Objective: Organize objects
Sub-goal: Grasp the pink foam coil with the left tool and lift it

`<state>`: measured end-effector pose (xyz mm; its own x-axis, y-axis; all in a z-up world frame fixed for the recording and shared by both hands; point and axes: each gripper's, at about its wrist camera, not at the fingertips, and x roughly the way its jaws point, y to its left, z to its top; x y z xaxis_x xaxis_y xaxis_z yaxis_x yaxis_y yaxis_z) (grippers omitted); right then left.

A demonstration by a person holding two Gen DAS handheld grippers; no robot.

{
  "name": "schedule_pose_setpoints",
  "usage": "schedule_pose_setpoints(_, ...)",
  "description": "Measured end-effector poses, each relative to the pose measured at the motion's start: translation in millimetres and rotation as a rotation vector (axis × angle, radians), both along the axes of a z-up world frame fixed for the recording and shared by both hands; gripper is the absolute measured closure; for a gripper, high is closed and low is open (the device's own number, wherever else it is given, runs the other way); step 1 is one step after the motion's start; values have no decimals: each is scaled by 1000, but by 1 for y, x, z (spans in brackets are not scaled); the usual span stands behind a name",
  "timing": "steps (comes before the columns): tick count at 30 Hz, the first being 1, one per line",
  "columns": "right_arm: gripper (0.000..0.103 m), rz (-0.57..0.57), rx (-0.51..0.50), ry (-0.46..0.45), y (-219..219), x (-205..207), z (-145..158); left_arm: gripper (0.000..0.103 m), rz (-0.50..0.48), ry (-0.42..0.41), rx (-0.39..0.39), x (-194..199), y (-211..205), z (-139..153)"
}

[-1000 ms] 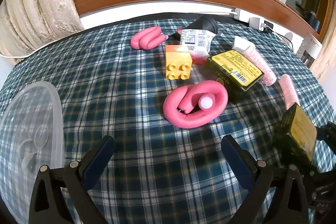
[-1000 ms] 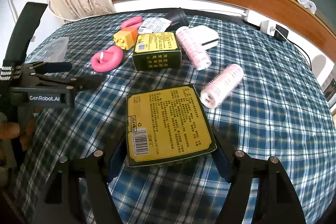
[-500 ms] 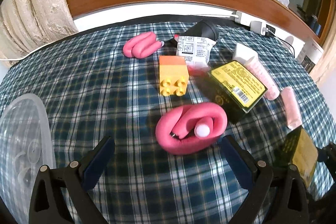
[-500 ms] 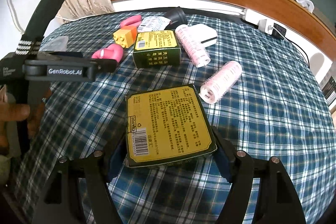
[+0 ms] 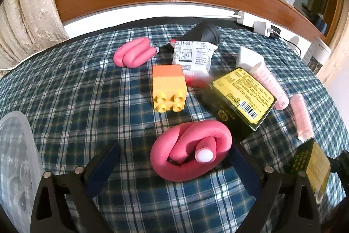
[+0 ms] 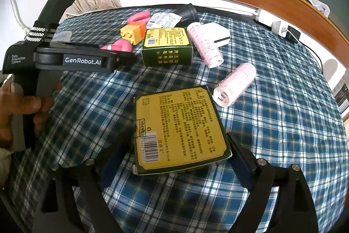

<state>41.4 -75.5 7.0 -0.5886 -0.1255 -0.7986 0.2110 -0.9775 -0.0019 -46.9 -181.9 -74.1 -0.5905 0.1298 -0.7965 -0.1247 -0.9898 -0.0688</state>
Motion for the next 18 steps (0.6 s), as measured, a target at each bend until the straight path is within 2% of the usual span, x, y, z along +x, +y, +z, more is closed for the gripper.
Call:
schedule_pose_setpoints(4, 9, -7, 0, -5, 0, -1, -1, 20, -16, 19, 4, 0, 1, 1)
schedule_pose_setpoints(6, 8, -6, 0, -7, -1, -2, -1, 35, -26, 28, 12, 2, 1, 2)
schedule_pose_setpoints(7, 8, -7, 0, -8, -1, -2, -1, 39, -28, 31, 10, 3, 1, 3)
schedule_pose_setpoints(18, 1, -18, 9, -16, 0, -11, -3, 39, -59, 31, 25, 25, 4, 4)
